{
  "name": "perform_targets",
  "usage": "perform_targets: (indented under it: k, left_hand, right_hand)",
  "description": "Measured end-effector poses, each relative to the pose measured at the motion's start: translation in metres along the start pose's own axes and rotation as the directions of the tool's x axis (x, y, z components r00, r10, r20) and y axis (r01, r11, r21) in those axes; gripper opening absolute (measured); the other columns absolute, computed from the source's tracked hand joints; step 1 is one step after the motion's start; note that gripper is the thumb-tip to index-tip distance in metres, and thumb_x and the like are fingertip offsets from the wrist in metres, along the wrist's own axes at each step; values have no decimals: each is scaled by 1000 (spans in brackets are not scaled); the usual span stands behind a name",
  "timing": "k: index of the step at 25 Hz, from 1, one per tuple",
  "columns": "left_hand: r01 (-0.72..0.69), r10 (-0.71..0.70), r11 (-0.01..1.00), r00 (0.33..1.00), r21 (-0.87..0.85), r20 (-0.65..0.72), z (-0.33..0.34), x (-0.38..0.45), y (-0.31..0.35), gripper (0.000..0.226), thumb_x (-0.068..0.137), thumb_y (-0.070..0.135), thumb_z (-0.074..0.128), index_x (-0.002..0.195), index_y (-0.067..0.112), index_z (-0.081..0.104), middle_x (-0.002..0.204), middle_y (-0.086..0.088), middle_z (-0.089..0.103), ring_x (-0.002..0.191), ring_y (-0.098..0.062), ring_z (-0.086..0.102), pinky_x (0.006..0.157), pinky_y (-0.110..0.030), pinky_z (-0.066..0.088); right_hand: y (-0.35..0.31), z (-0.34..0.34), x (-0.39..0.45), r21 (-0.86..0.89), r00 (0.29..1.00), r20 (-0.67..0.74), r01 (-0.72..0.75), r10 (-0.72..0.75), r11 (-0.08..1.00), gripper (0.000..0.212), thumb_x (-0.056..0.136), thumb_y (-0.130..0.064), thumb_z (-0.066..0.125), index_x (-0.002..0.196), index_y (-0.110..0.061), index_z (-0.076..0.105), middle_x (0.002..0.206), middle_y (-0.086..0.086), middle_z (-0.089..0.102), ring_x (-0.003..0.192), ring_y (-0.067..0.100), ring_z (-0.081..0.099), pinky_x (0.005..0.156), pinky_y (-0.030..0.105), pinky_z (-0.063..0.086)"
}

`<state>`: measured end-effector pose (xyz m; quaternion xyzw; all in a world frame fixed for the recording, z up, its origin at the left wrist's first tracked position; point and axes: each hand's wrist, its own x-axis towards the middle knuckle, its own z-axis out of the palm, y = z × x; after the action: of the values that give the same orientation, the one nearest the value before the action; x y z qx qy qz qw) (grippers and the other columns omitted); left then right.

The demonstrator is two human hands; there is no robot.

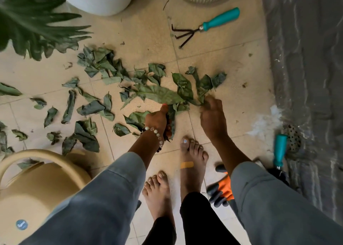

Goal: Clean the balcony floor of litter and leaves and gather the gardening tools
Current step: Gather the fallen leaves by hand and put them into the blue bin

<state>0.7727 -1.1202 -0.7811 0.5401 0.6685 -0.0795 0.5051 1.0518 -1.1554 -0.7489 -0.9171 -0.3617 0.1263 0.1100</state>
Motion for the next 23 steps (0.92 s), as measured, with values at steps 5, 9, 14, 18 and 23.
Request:
perform_targets:
  k: [5,9,14,18,23]
  left_hand:
    - [321,-268,905,940,-278,210,-9,37,253,44,90,44,62,65,9,51,54,-6,48,38,-24,46,39,-22,35]
    - [327,-290,907,942,-264,172,-17,13,272,44,92,39,60,61,11,49,56,-8,48,39,-18,37,39,-21,32]
    - [269,-239,923,961,-274,137,-21,22,284,43,92,37,62,61,9,52,56,-7,50,40,-18,38,39,-21,33]
    - [251,-226,936,966,-247,126,-21,33,281,41,91,37,63,64,8,53,57,-8,52,38,-18,40,38,-21,34]
    - [291,-268,924,956,-246,121,-21,32,283,41,91,38,63,67,7,55,57,-7,52,36,-17,40,38,-20,33]
  right_hand:
    - [4,-20,24,98,980,26,-199,197,975,7,73,11,66,77,5,68,77,21,67,69,34,66,58,28,49]
    - [17,-65,54,321,841,69,-528,536,787,33,82,7,59,113,-7,56,90,17,71,86,31,67,70,29,48]
    - [20,-76,102,148,859,258,-487,442,861,88,87,3,58,152,-24,5,112,21,62,104,34,58,93,42,46]
    - [32,-64,119,-8,870,260,-433,420,902,33,91,1,51,123,-2,56,115,25,61,112,40,53,91,41,45]
    - [35,-57,108,82,907,137,-411,398,908,22,87,4,53,100,3,70,107,23,64,100,36,58,81,26,45]
